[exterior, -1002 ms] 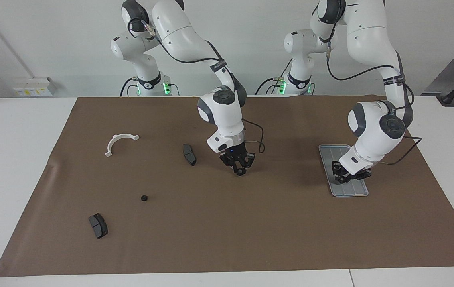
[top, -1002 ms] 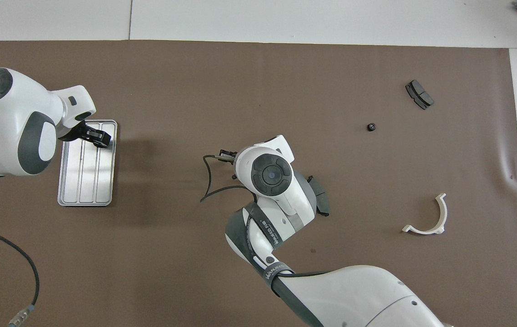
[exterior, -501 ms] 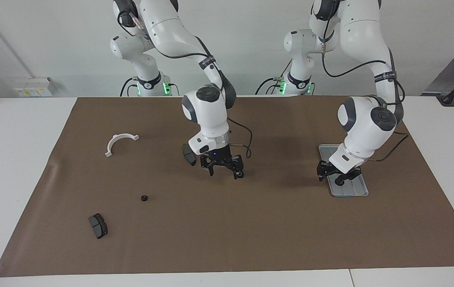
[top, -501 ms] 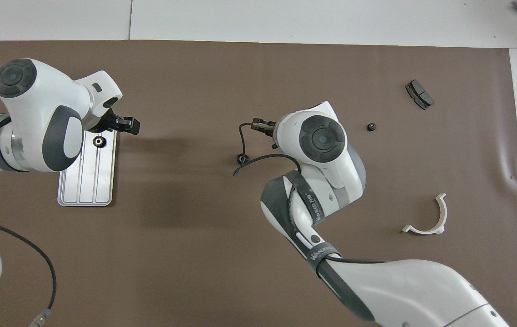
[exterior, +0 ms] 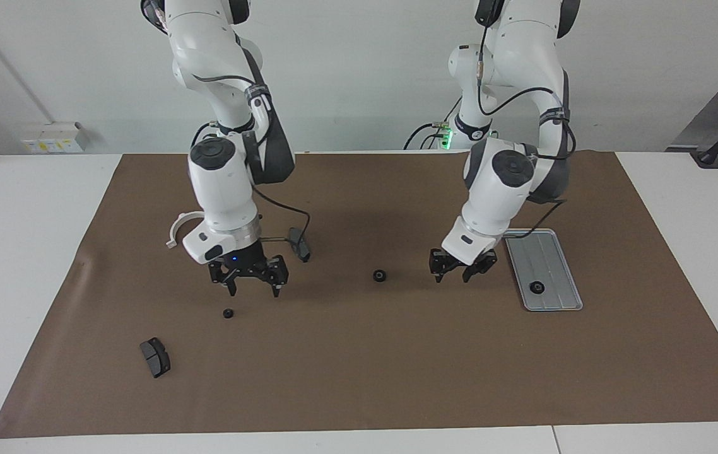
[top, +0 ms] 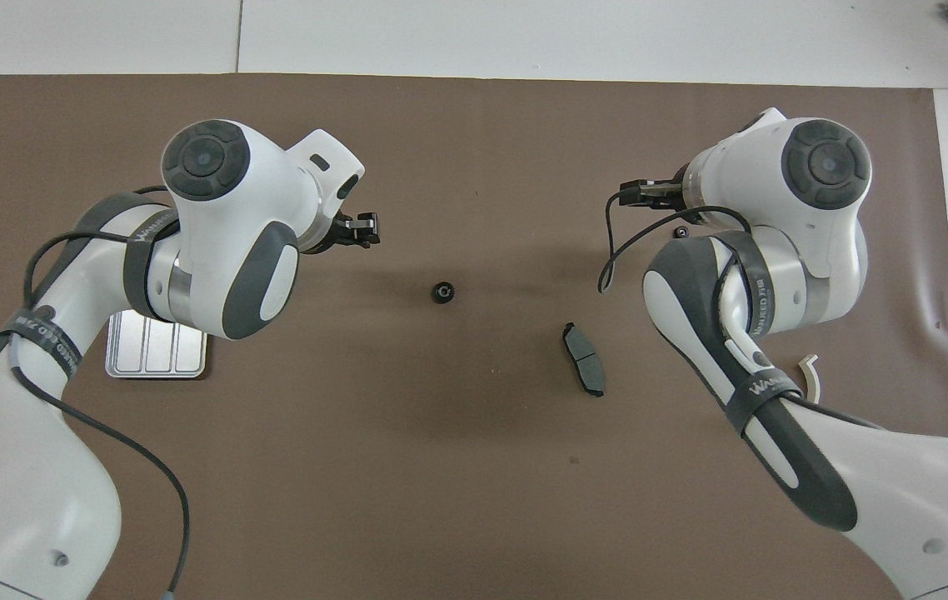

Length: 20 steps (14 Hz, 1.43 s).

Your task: Pick bearing gear from pile to tray

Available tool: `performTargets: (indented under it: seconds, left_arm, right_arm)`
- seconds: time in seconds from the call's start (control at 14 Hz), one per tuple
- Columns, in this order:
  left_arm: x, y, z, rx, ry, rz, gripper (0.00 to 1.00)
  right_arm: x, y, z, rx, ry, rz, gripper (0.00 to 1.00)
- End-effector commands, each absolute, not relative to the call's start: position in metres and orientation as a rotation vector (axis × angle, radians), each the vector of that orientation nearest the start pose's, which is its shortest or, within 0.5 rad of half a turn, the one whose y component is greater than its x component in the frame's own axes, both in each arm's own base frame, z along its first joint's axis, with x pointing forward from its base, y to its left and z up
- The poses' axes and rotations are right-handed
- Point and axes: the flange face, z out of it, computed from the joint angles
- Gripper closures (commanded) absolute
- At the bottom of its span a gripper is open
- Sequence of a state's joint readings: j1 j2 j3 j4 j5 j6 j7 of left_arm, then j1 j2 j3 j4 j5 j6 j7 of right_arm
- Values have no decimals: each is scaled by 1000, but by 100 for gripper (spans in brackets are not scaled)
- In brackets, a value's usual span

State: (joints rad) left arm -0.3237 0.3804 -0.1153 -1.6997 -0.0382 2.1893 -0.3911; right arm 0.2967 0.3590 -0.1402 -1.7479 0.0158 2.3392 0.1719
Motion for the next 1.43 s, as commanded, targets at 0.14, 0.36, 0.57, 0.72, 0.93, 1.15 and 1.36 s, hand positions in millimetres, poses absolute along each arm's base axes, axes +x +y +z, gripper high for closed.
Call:
performTargets:
  seconds: [0.14,0.36,0.57,0.72,0.93,1.15,1.36]
  left_arm:
    - [603,-332,371,-3260,-28,-112,33]
    - [596,-359,359,-3241,-22,-107,34]
    - [589,-373,355,-3237,-16,-106,35]
    - [587,-378,351,-3238,-22,-107,37]
    - [586,-380,347,-3235,-16,-101,37]
    - [587,-380,345,-3234,-4,-137,37]
    - [589,-381,338,-3241,-3,-153,37]
  right_arm:
    - [652,77,353,-3146,-270,-253,0]
    - [655,74,325,-3154,-308,-217,0]
    - [659,74,306,-3157,-312,-230,0]
    - [660,74,304,-3157,-317,-228,0]
    - [660,73,296,-3157,-334,-227,18]
    - [658,72,290,-3159,-331,-216,39]
    - [659,69,289,-3160,-317,-220,40]
